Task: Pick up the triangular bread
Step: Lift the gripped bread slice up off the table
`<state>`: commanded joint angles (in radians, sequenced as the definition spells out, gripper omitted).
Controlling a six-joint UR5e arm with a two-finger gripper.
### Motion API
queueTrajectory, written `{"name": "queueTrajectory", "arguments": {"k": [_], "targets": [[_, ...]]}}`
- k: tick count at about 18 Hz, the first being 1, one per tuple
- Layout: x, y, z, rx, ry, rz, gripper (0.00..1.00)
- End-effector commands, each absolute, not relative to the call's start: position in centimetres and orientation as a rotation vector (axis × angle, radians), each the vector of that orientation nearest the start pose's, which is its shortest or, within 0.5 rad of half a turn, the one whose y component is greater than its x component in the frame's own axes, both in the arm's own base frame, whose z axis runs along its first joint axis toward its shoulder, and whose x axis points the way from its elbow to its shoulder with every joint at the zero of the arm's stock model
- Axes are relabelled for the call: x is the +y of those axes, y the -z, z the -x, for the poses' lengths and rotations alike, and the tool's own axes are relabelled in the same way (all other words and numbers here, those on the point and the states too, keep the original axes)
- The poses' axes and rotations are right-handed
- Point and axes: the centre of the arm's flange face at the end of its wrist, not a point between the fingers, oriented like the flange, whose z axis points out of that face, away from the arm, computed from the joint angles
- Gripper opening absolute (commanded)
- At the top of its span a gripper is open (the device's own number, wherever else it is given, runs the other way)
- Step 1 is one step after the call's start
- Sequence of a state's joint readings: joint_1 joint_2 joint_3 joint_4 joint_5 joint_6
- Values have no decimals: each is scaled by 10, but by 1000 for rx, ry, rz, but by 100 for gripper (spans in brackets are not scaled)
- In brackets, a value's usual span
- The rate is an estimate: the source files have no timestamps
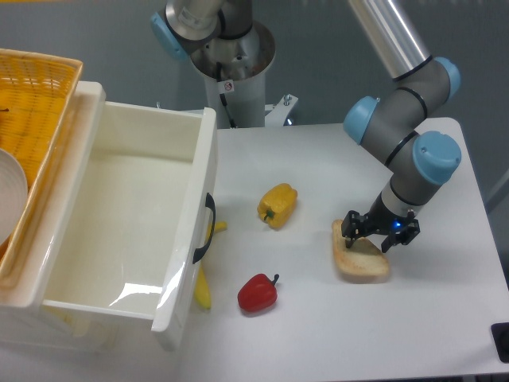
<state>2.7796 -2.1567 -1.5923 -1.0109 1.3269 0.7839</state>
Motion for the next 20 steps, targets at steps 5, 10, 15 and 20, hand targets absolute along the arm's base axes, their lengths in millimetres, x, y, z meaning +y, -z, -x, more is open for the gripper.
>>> {"name": "queueTrajectory", "arguments": {"k": [5, 10, 15, 20], "targets": [[378, -196, 558, -612, 244, 2879, 12], [393, -235, 572, -538, 127, 2875, 0], [418, -264, 576, -178, -33, 2948, 0], [421, -278, 594, 230, -61, 3062, 0]]}}
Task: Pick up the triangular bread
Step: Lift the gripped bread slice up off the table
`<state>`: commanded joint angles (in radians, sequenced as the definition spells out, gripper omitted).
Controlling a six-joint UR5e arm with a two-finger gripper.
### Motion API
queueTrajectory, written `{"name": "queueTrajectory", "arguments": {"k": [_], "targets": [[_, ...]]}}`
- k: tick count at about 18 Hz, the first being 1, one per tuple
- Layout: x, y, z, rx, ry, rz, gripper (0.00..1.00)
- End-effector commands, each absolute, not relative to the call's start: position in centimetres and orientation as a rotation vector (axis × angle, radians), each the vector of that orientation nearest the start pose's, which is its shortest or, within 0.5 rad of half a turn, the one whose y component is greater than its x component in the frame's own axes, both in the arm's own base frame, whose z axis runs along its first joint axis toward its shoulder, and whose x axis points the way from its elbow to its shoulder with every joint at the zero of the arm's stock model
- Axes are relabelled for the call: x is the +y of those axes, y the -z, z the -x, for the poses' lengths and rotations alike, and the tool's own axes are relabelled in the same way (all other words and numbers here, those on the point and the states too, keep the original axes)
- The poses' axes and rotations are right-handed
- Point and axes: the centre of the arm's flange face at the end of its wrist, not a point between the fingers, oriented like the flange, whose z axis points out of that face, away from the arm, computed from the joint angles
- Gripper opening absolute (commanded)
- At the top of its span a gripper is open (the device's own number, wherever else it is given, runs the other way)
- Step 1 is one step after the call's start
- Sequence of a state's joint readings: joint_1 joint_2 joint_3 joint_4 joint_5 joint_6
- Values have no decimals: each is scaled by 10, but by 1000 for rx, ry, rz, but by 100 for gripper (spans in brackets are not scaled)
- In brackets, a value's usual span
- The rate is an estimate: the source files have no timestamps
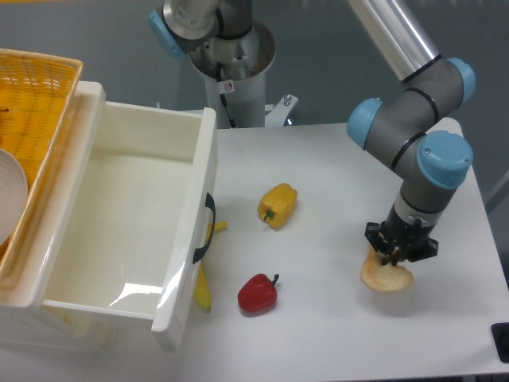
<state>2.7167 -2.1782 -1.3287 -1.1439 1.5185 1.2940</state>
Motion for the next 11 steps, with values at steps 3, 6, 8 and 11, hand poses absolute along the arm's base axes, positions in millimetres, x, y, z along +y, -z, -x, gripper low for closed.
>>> {"name": "queueTrajectory", "arguments": {"k": [3, 6, 8, 11], "targets": [[420, -292, 609, 430, -47, 3120, 0], [425, -301, 620, 444, -21, 3127, 0], [427, -306, 627, 446, 21, 3135, 0], [429, -304, 632, 453, 36, 3136, 0]]}}
